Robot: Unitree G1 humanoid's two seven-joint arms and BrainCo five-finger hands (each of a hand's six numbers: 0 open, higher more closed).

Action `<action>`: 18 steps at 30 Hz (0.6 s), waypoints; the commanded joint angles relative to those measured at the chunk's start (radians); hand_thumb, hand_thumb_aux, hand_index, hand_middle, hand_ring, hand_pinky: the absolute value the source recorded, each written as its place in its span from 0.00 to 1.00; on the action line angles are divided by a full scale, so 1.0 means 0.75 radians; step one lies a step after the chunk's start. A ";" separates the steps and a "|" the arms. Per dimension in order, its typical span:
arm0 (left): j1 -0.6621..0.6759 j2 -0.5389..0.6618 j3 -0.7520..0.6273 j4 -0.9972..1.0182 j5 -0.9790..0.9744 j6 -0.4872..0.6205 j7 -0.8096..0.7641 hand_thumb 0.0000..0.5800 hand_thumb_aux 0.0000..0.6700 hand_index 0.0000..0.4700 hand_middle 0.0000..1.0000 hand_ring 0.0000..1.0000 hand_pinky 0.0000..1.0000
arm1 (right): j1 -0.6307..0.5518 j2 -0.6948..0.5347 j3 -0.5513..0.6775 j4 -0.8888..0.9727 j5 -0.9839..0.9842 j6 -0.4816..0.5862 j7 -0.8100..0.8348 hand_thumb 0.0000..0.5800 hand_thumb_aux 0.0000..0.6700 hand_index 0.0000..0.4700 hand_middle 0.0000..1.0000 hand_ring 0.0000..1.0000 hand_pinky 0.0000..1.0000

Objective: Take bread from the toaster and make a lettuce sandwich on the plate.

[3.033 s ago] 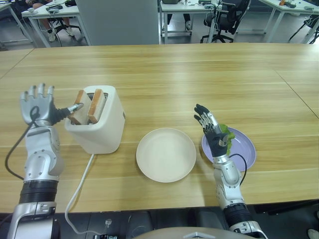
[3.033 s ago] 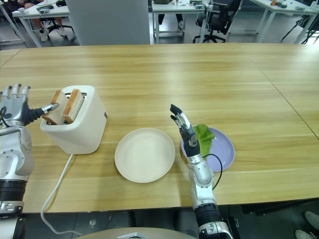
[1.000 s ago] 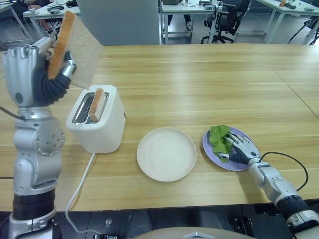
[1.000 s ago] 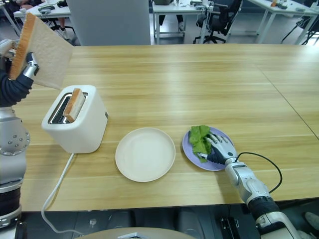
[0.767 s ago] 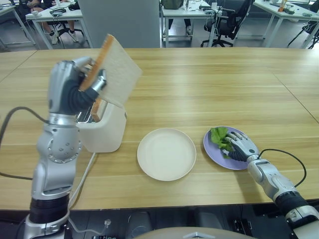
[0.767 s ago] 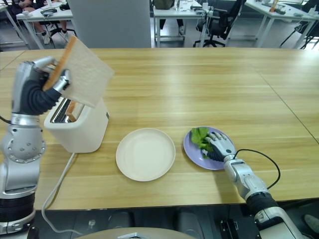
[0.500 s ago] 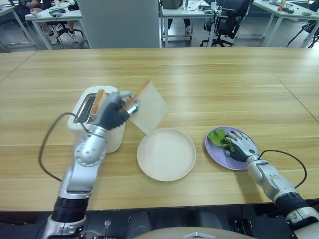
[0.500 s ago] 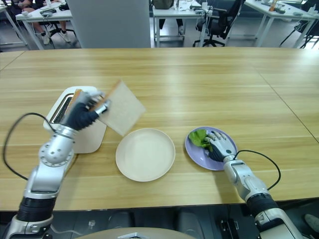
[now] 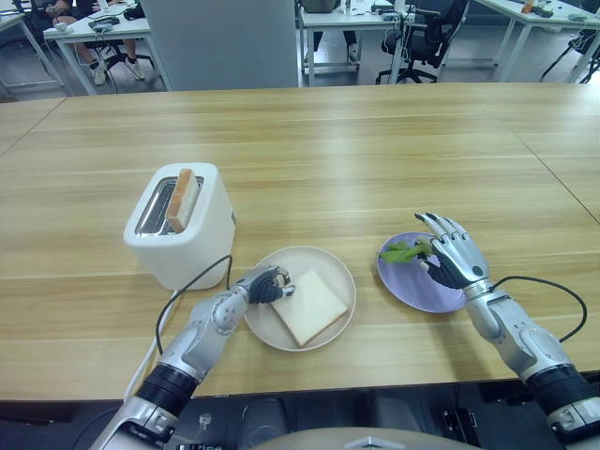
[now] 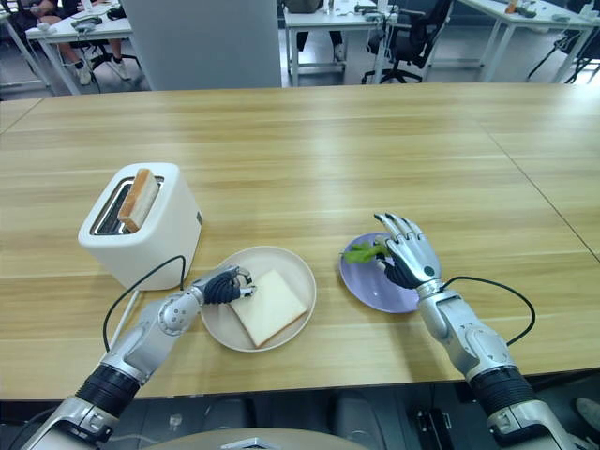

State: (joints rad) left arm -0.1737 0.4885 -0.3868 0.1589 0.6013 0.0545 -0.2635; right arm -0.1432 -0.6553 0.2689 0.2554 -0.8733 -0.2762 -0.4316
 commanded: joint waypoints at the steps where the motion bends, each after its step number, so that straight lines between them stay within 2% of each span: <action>1: -0.010 0.021 -0.051 0.056 0.138 0.017 0.070 0.00 0.00 0.00 1.00 1.00 1.00 | 0.026 -0.012 -0.020 -0.015 0.029 -0.021 0.018 1.00 1.00 0.98 0.00 0.00 0.00; 4: -0.015 0.025 -0.058 0.047 0.199 0.016 0.120 0.00 0.00 0.00 1.00 1.00 1.00 | 0.029 -0.012 -0.024 -0.013 0.032 -0.031 0.019 1.00 1.00 0.98 0.00 0.00 0.00; 5: -0.018 0.029 -0.058 0.034 0.226 0.012 0.146 0.00 0.00 0.00 0.83 0.83 0.83 | 0.032 -0.014 -0.025 -0.017 0.031 -0.036 0.013 1.00 1.00 0.98 0.00 0.00 0.00; 6: -0.024 0.034 -0.051 0.008 0.259 0.006 0.191 0.00 0.00 0.00 0.83 0.83 0.83 | 0.035 -0.017 -0.029 -0.037 0.031 -0.043 0.006 1.00 1.00 0.98 0.00 0.00 0.00; 7: -0.028 0.037 -0.045 -0.010 0.281 0.001 0.222 0.00 0.00 0.00 0.30 0.30 0.30 | 0.038 -0.019 -0.033 -0.052 0.031 -0.048 0.002 1.00 1.00 0.98 0.00 0.00 0.00; 8: -0.031 0.038 -0.037 -0.029 0.296 -0.002 0.247 0.00 0.00 0.00 0.30 0.30 0.30 | 0.040 -0.022 -0.038 -0.072 0.030 -0.053 -0.001 1.00 1.00 0.98 0.00 0.00 0.00; 9: -0.033 0.038 -0.028 -0.050 0.311 -0.005 0.279 0.00 0.00 0.00 0.07 0.07 0.07 | 0.040 -0.024 -0.041 -0.092 0.029 -0.058 0.000 1.00 1.00 0.98 0.00 0.00 0.00; 10: -0.034 0.033 -0.008 -0.078 0.313 -0.008 0.315 0.00 0.00 0.00 0.07 0.07 0.07 | 0.040 -0.024 -0.044 -0.116 0.029 -0.064 0.002 1.00 1.00 0.98 0.00 0.00 0.00; 11: -0.036 0.035 0.006 -0.110 0.328 -0.013 0.354 0.00 0.00 0.00 0.00 0.00 0.00 | 0.039 -0.021 -0.044 -0.138 0.026 -0.071 0.000 1.00 1.00 0.98 0.00 0.00 0.00; 18: -0.007 0.049 0.203 -0.450 0.397 -0.045 0.616 0.00 0.00 0.00 0.00 0.00 0.00 | -0.022 0.038 -0.011 -0.361 -0.024 -0.123 0.041 1.00 1.00 0.98 0.00 0.00 0.00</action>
State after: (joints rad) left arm -0.1968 0.5156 -0.2816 -0.1176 0.8810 0.0267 0.1562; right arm -0.1384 -0.6441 0.2416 0.0372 -0.8783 -0.3551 -0.4259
